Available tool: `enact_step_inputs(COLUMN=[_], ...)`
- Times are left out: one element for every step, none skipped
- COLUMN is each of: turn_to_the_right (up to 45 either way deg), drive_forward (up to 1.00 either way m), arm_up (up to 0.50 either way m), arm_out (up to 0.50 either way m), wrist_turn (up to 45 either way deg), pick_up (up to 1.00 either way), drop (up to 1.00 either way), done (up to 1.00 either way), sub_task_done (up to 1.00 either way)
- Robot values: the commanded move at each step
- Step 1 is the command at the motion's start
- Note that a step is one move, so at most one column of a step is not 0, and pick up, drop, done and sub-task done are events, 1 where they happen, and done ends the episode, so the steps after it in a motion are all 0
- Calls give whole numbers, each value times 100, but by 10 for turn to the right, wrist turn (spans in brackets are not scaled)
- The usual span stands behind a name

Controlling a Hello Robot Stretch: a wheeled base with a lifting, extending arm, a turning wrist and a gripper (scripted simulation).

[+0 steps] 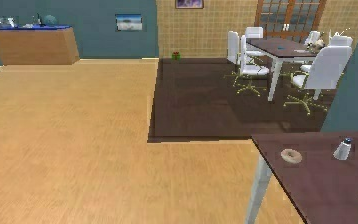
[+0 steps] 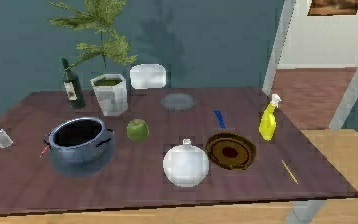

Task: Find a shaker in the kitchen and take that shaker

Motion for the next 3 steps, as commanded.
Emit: enact_step_inputs(turn_to_the_right=[60,0,0], drive_forward=[0,90,0], arm_up=[0,0,50], arm_out=[0,0,0], wrist_turn=[0,0,0], pick_up=[0,0,0], drop=[0,0,0], done=[0,0,0], sub_task_done=[0,0,0])
